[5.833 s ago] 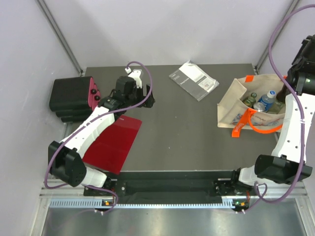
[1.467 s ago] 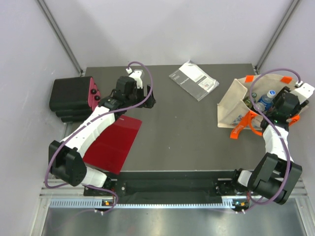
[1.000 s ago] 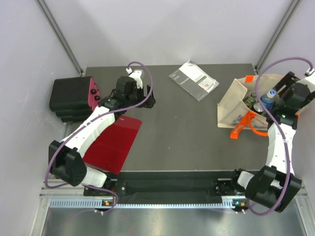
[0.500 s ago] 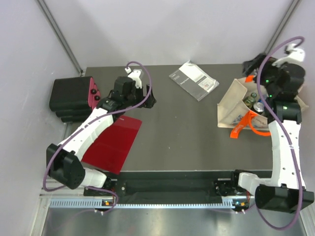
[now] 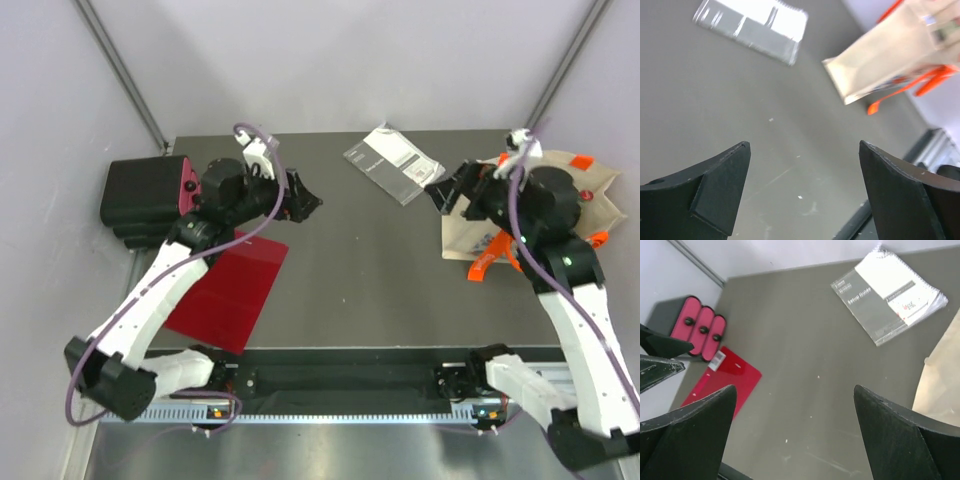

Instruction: Place the beverage into the canvas bag

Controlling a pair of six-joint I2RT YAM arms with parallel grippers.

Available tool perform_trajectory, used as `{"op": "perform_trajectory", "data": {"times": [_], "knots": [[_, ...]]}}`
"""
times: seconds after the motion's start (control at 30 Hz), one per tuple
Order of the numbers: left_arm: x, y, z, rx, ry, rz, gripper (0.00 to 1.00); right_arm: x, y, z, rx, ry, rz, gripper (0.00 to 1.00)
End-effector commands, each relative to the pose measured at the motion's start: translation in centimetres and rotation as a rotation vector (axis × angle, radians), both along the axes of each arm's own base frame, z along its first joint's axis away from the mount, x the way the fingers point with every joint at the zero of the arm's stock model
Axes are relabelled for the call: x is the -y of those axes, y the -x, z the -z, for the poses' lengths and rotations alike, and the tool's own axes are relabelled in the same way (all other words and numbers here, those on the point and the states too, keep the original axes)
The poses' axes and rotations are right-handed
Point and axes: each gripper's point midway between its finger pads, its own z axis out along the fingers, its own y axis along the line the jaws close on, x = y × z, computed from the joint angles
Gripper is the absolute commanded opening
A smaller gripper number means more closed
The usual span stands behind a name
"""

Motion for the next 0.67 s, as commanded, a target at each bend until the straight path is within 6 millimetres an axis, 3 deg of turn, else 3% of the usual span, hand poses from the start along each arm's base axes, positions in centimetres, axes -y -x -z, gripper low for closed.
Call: {"op": "perform_trajectory", "data": {"times": [0.0, 0.3, 0.63], "knots": [[-0.6, 4.4, -6.3, 0.155, 0.133, 0.063, 0.96, 0.5, 4.3, -2.3, 0.088, -0.035, -0.022, 1.0], [-2.2, 9.1, -5.7, 0.149, 0.183, 0.087, 0.99, 0.0, 7.4, -0.6, 0.108, -0.033, -0.106, 1.0], [-4.3, 10.1, -5.8, 0.186, 0.167, 0.003, 0.99, -0.4, 8.5, 0.1, 0.119, -0.041, -0.146, 1.0]]}}
